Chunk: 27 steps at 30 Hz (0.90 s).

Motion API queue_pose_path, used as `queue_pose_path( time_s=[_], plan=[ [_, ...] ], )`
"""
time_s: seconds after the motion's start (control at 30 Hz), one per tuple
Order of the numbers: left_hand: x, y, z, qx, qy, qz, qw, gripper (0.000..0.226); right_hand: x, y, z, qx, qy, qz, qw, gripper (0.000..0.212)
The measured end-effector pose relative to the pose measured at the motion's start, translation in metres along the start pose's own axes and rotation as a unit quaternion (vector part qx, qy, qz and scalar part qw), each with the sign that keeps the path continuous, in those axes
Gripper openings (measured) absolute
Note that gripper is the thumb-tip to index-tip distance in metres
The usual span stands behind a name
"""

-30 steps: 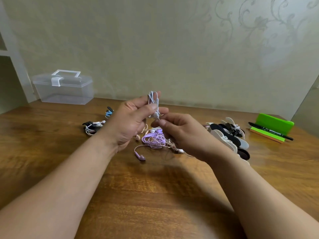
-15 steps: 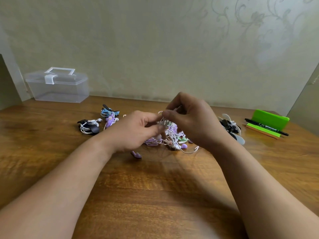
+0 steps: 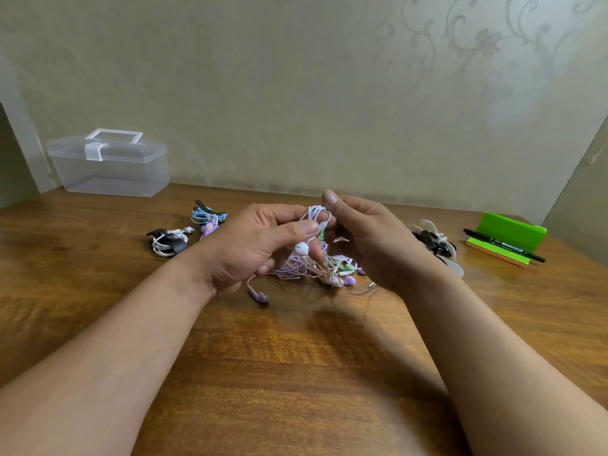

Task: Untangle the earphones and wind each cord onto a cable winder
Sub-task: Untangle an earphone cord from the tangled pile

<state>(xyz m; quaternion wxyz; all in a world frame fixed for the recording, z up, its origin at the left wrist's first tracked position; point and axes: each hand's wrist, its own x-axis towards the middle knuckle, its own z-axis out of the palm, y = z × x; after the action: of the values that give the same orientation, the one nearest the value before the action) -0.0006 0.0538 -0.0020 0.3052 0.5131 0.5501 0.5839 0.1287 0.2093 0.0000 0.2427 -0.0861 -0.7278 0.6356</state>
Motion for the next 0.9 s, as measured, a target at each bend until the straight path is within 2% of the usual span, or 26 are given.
queue_pose_path(
  time_s=[0.13,0.3,0.47,0.6,0.77,0.9],
  plan=[
    [0.000,-0.002,0.000,-0.023,-0.009,-0.006,1.000,0.031,0.000,0.003,0.005,0.036,-0.037,0.021,0.998,0.050],
    [0.000,-0.003,0.007,-0.017,-0.028,-0.016,0.999,0.026,-0.001,0.006,0.017,0.045,-0.027,0.012,0.999,0.042],
    [0.002,-0.006,0.014,0.000,-0.022,-0.010,1.000,0.027,-0.001,0.011,0.021,-0.052,0.028,-0.010,0.998,0.049],
    [0.004,-0.007,0.018,0.027,0.030,-0.012,0.999,0.027,0.001,0.013,0.022,-0.118,0.059,-0.032,0.991,0.054],
    [0.006,-0.007,0.014,-0.027,0.083,-0.026,0.996,0.031,-0.001,0.007,0.015,-0.117,0.028,-0.028,0.992,0.037],
    [0.007,-0.009,0.013,-0.016,0.104,-0.020,0.994,0.031,0.000,-0.001,0.006,-0.133,0.065,-0.032,0.988,0.033]
  ],
)
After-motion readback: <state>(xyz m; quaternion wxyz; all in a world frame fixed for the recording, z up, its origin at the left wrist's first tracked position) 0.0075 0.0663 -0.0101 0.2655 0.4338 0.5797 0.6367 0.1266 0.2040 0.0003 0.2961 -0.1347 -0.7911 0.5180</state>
